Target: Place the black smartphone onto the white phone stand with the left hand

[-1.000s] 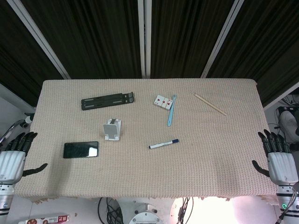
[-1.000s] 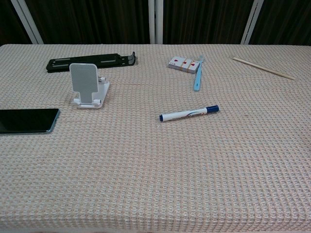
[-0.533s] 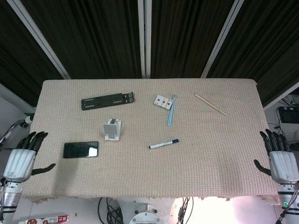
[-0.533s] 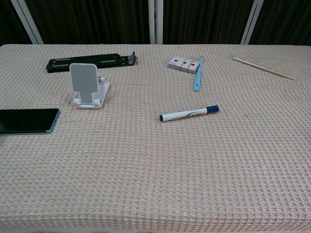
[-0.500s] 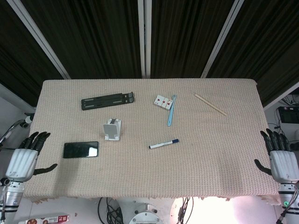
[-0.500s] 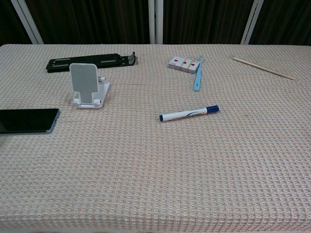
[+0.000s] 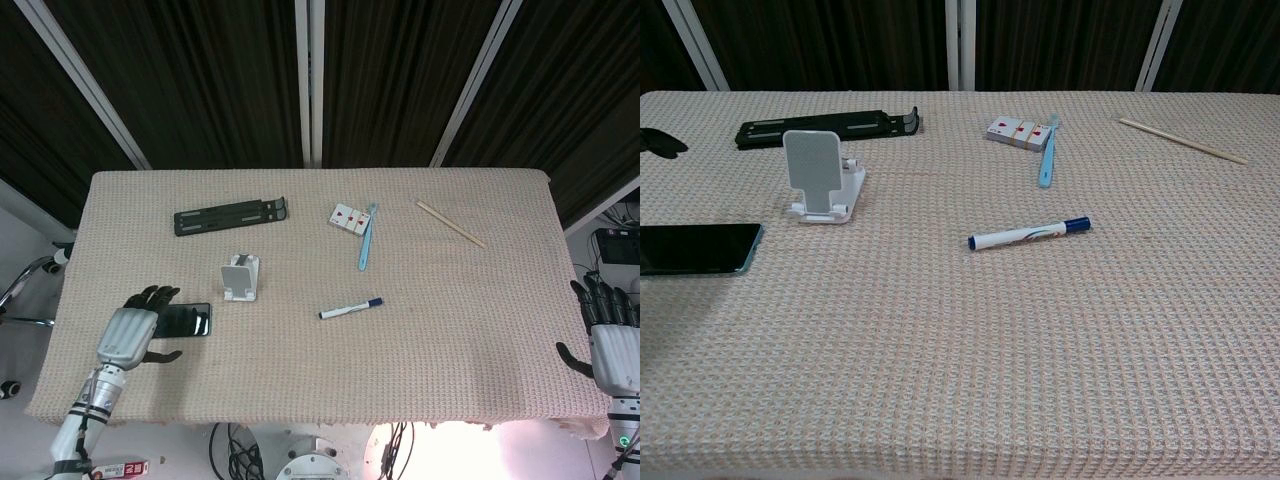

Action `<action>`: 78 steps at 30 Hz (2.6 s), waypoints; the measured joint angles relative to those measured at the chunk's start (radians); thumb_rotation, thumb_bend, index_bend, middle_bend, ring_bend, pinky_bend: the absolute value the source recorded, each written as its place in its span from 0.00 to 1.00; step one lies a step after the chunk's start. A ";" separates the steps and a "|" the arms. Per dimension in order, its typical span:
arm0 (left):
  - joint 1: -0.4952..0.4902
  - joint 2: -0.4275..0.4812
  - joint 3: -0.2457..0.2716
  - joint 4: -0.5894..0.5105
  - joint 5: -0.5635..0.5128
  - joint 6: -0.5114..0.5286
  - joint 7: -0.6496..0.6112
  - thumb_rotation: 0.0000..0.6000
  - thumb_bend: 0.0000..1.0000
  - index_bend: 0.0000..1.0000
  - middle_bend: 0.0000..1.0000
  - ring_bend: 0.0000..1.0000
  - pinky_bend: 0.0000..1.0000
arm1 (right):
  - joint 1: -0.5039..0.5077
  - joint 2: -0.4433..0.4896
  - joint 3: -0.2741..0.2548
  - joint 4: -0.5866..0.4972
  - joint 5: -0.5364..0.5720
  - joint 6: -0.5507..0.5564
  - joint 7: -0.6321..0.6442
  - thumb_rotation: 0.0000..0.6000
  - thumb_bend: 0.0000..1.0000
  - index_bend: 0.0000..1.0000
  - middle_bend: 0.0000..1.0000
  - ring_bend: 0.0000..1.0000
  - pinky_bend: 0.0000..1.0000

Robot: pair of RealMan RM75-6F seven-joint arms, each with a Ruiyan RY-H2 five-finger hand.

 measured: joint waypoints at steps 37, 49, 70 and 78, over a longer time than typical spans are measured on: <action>-0.140 -0.056 0.018 0.153 -0.246 -0.169 0.058 0.86 0.21 0.19 0.08 0.09 0.21 | -0.022 0.024 -0.003 -0.038 -0.022 0.033 -0.036 1.00 0.14 0.00 0.00 0.00 0.00; -0.184 -0.048 0.022 0.176 -0.300 -0.210 0.045 0.85 0.21 0.24 0.08 0.09 0.21 | -0.020 0.021 -0.001 -0.044 -0.009 0.022 -0.049 1.00 0.16 0.00 0.00 0.00 0.00; -0.199 -0.060 0.050 0.184 -0.330 -0.161 0.080 1.00 0.23 0.45 0.09 0.09 0.21 | -0.023 0.020 -0.003 -0.038 -0.010 0.023 -0.045 1.00 0.17 0.00 0.00 0.00 0.00; -0.195 -0.048 0.049 0.167 -0.300 -0.151 0.044 1.00 0.27 0.45 0.33 0.10 0.23 | -0.020 0.019 -0.003 -0.041 -0.011 0.017 -0.050 1.00 0.17 0.00 0.00 0.00 0.00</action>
